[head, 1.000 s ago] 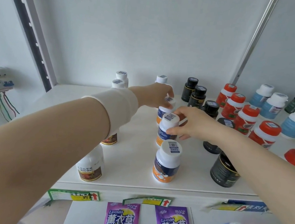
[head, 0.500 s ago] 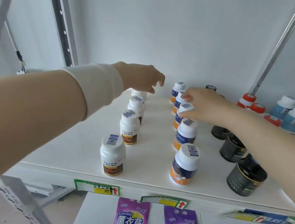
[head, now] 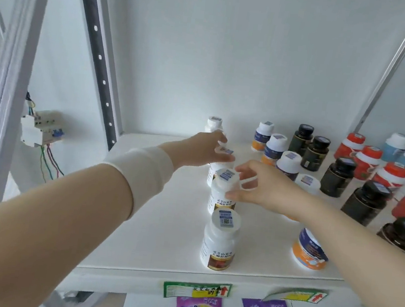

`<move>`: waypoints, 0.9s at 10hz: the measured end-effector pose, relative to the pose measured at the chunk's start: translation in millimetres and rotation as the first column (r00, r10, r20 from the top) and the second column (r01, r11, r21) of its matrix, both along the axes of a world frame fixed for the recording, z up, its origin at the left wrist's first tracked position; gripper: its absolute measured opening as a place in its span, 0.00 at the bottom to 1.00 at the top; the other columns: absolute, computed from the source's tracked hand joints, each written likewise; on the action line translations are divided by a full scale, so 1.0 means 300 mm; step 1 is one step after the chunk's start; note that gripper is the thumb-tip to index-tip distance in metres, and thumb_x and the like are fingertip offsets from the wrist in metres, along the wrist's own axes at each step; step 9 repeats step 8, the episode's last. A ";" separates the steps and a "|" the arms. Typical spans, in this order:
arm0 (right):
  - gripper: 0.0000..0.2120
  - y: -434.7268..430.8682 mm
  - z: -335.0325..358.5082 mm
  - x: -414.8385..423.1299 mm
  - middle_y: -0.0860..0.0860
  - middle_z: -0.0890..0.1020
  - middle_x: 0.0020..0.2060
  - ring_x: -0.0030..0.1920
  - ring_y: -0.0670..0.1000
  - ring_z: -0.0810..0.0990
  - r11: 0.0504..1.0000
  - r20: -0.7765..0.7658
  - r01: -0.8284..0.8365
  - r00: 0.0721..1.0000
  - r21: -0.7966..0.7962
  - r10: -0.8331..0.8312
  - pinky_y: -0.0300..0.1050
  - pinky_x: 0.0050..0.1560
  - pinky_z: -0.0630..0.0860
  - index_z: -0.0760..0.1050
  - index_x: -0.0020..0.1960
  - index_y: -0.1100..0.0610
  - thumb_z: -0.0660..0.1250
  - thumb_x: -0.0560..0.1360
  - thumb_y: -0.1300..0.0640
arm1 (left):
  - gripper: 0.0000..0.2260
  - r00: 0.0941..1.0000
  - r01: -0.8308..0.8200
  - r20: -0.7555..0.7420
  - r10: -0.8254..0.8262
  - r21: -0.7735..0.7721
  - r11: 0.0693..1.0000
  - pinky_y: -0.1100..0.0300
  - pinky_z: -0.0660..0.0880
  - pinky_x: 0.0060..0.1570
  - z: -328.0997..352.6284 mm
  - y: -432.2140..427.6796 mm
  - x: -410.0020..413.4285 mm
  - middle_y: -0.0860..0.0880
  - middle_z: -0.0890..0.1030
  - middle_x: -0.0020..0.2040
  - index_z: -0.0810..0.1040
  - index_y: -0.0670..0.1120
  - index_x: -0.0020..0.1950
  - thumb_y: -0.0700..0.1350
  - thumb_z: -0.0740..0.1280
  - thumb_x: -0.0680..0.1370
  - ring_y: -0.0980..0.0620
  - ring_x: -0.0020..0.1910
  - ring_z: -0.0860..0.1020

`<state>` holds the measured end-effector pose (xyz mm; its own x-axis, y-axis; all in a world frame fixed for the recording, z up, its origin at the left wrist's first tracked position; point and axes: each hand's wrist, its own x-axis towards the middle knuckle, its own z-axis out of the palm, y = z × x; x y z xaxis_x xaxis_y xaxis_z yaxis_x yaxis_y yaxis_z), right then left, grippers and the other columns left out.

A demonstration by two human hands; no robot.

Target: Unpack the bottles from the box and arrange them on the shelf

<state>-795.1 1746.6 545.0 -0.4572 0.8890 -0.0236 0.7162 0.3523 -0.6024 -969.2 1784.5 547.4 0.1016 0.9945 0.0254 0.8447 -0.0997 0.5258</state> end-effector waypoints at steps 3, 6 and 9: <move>0.23 0.009 -0.125 -0.025 0.49 0.81 0.54 0.52 0.51 0.80 0.989 -0.225 0.074 0.969 -0.125 -0.101 0.49 0.56 0.76 0.71 0.55 0.51 0.77 0.64 0.52 | 0.19 0.944 -0.052 0.330 0.024 0.074 0.996 0.68 0.69 0.40 -0.094 0.020 -0.002 0.51 0.77 0.52 0.73 0.46 0.61 0.49 0.72 0.73 0.53 0.49 0.74; 0.25 0.023 -0.165 -0.037 0.49 0.80 0.57 0.54 0.51 0.80 0.982 -0.287 0.104 0.947 -0.156 -0.145 0.50 0.58 0.76 0.70 0.57 0.50 0.77 0.64 0.52 | 0.20 0.931 0.015 0.363 -0.030 0.044 0.999 0.65 0.72 0.45 -0.100 0.041 -0.018 0.48 0.78 0.56 0.73 0.45 0.63 0.46 0.72 0.73 0.52 0.50 0.75; 0.35 -0.004 -0.048 0.013 0.48 0.74 0.62 0.62 0.48 0.73 0.996 -0.066 0.076 0.995 -0.034 -0.078 0.41 0.60 0.70 0.65 0.69 0.53 0.75 0.67 0.49 | 0.28 0.952 0.021 0.301 -0.047 0.090 0.996 0.57 0.71 0.63 -0.038 0.007 -0.012 0.49 0.74 0.65 0.66 0.47 0.71 0.48 0.72 0.73 0.49 0.63 0.74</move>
